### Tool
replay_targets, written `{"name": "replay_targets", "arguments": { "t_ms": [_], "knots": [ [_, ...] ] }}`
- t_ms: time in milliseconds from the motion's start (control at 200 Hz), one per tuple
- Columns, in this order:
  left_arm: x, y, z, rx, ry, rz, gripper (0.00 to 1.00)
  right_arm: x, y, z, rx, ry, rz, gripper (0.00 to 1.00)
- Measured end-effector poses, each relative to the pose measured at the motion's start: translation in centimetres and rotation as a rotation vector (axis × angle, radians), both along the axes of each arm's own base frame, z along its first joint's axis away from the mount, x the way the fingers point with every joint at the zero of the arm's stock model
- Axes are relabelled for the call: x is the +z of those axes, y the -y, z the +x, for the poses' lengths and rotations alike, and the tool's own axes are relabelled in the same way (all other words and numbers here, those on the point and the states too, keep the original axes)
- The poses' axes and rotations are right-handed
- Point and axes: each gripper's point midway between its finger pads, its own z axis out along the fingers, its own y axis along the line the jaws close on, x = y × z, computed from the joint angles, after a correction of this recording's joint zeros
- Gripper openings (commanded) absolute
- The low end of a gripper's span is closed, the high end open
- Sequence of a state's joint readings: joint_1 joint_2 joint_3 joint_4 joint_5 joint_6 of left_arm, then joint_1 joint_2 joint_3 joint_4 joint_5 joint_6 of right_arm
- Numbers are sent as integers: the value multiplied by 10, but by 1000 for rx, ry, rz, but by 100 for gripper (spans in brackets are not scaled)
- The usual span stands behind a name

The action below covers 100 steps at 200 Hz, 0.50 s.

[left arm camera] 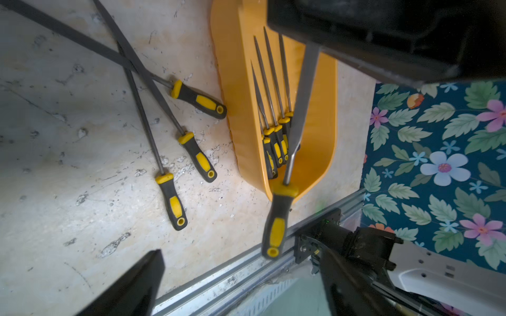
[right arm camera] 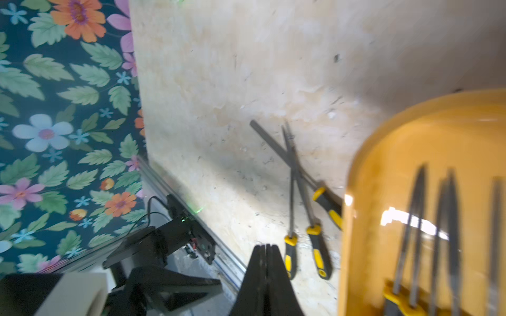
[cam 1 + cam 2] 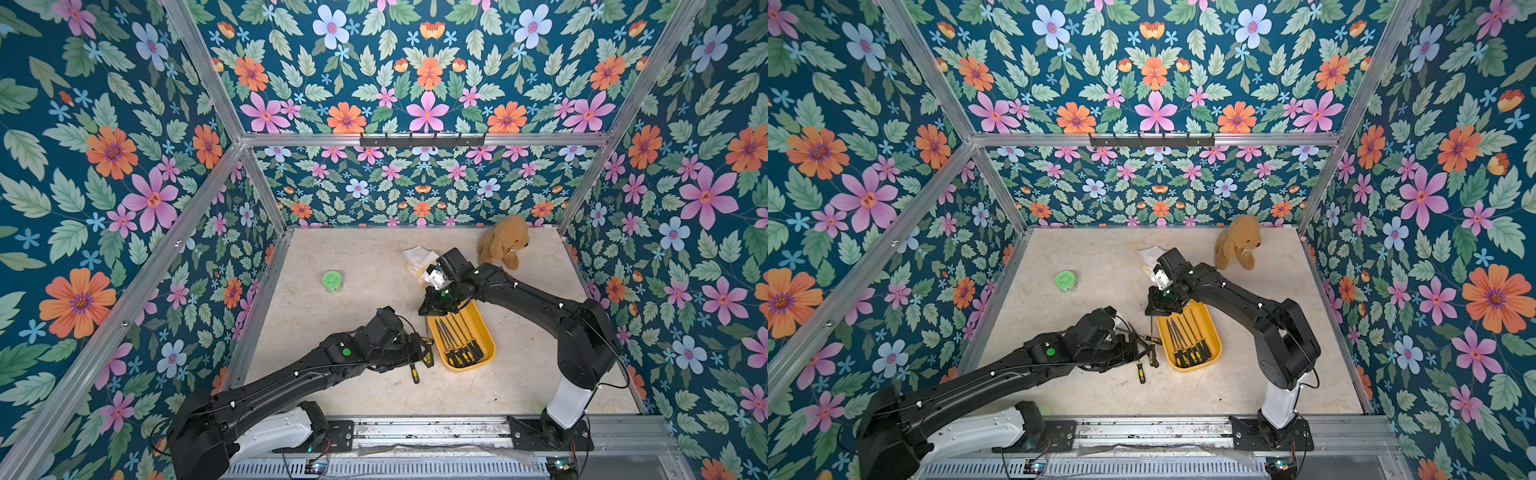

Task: Put the file tool into the storage box
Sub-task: Place the file tool in the storage box.

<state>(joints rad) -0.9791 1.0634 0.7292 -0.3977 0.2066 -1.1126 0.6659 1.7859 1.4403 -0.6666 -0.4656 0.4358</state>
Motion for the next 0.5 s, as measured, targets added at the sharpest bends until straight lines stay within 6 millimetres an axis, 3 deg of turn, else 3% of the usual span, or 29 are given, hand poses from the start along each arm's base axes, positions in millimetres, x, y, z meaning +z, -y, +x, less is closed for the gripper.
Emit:
{"name": "replay_targets", "arguments": {
  "t_ms": [85,180,265,501],
  "knots": [
    [-9,-3,2,25,-11,16,98,9,23,19,-30,70,-111,0],
    [-37,-12,-1,68,-68,75,97,7,41,31,-23,125,-250,0],
    [-50,-19,-1,103,-91,107,97,-11,61,32,0,121,-386,0],
    [-59,-20,2,137,-91,113,95,-59,100,28,58,82,-636,0]
  ]
}}
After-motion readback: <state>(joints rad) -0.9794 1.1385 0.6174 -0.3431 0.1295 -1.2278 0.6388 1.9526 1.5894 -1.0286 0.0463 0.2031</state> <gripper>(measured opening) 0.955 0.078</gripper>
